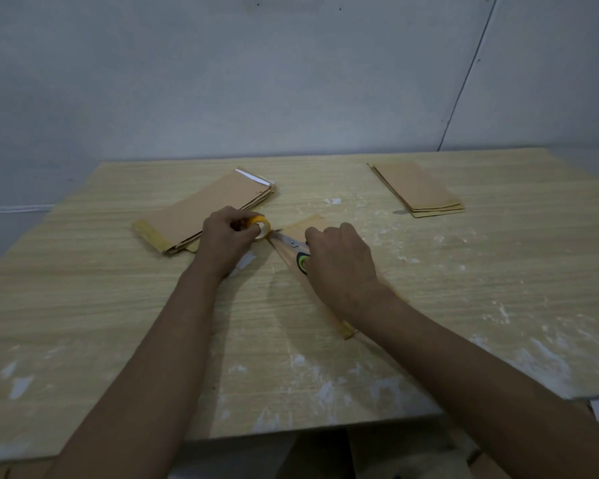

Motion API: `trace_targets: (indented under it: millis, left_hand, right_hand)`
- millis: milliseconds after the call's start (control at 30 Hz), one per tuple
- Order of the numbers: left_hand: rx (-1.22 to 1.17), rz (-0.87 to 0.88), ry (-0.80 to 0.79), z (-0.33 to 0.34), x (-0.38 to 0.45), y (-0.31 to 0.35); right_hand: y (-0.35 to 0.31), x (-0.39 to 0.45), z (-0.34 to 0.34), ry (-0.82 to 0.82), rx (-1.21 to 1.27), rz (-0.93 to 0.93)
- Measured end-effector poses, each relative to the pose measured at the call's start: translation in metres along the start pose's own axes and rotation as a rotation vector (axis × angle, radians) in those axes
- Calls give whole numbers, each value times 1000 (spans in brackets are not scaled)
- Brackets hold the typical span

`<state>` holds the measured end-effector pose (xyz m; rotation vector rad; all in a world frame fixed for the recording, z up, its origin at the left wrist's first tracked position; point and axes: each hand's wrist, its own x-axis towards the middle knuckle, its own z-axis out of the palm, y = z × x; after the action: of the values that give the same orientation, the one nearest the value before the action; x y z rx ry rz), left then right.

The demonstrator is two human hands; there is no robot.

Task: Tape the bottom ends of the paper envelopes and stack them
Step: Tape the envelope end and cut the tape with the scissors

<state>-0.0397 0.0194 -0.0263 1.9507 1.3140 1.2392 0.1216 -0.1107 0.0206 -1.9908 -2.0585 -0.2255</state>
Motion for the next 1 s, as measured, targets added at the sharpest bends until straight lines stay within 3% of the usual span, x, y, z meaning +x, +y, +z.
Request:
trace_targets:
  millis: [367, 567, 800, 1000]
  left_hand:
    - [-145, 25, 148, 0, 3, -1]
    - [-415, -46, -35, 9, -1, 17]
    - [-322, -95, -120, 18, 3, 12]
    - [-378, -29, 39, 15, 11, 13]
  right_hand:
    - [12, 5, 17, 16, 110, 99]
    - [22, 2, 17, 25, 104, 80]
    - [27, 1, 26, -24, 191, 116]
    - [45, 2, 12, -17, 412, 210]
